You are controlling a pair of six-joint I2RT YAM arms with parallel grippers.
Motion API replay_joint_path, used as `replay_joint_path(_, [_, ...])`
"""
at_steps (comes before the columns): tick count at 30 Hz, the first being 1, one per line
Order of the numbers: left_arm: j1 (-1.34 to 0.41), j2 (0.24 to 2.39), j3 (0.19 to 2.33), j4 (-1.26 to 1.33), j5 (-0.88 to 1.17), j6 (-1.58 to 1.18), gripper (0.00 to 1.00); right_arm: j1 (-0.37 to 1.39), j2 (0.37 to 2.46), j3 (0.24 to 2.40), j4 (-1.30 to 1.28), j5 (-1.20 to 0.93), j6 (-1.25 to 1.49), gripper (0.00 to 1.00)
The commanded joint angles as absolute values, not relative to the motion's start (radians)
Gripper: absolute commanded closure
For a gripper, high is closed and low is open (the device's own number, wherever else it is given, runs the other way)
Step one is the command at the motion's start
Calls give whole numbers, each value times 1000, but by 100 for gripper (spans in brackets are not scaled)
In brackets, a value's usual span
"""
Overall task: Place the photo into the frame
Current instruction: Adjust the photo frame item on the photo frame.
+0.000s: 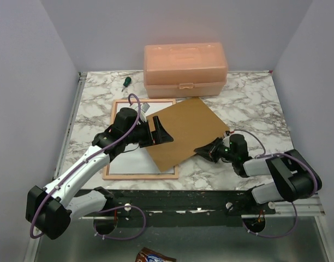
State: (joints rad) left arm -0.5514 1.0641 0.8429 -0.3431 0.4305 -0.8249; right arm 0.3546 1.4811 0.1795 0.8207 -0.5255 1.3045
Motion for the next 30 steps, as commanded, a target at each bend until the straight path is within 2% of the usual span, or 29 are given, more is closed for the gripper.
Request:
replay_joint_path(1, [-544,1043,851,-371,415,-800,4,368,1350,269,437,-650,1036,99])
replay_joint_path(7, [-541,1040,851,-376,414,-797,4,368,1252,368,151,-722,868,99])
replay_joint_path(19, [-538,1032,850,-389,407,-791,4,368,1139,339,-28,-794,783,99])
replay_joint_path(24, [-537,1025,853,-404,400,-785,4,368,1163,345,-30,-845,739,99])
replay_joint_path(30, [-535,1017,855,-425,389,-775,4,368,1247,453,-134,-913,578,99])
